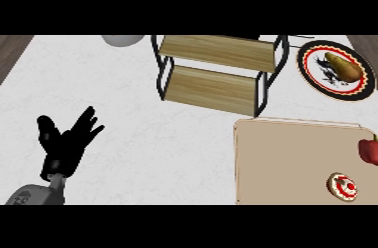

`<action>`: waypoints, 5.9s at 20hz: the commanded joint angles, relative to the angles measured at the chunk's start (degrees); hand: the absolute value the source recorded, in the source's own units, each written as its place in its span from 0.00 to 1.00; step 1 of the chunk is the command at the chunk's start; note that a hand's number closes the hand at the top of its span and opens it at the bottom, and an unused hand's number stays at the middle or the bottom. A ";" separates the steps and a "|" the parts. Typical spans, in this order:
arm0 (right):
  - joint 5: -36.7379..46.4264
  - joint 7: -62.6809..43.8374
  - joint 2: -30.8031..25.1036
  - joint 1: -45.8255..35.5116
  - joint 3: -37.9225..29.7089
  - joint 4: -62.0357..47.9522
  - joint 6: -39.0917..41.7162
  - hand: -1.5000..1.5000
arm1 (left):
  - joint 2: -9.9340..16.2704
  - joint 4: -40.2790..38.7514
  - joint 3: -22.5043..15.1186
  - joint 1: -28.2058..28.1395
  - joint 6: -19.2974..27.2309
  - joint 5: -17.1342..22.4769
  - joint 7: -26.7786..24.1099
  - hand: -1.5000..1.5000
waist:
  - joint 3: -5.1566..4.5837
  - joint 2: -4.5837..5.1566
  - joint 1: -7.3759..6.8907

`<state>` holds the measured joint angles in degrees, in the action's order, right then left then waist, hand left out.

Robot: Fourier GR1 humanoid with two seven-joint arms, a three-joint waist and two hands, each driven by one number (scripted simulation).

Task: Pick the cupcake from the tray and place it in the tiered shelf

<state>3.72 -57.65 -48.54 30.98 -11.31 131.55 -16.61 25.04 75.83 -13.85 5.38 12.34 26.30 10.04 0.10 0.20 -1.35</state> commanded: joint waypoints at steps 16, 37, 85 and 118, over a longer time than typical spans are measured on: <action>20.52 -19.16 8.43 -15.69 18.96 -8.03 5.48 0.00 | -4.01 1.03 0.86 -2.58 0.81 -3.55 1.65 0.50 | -0.16 -0.22 1.14; 35.87 -7.54 23.17 -21.19 18.10 -28.02 5.86 0.00 | -5.09 -2.71 7.64 -0.51 -3.80 -5.63 2.46 0.50 | -0.11 -0.19 1.47; 47.40 -27.42 48.49 -88.69 50.17 -33.72 12.93 1.00 | -7.51 -0.15 10.19 -1.50 -7.02 -11.08 5.91 0.50 | -0.33 -1.11 0.24; 44.91 -0.04 42.19 -110.02 14.63 -66.62 23.82 1.00 | -9.94 -0.01 10.92 -3.11 -8.14 -13.39 3.26 0.50 | -0.15 -0.11 0.91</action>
<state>47.50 -58.77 -5.68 -80.48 3.16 68.01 7.29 16.18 77.77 -2.11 3.15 4.79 13.97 14.76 0.21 -0.12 -0.47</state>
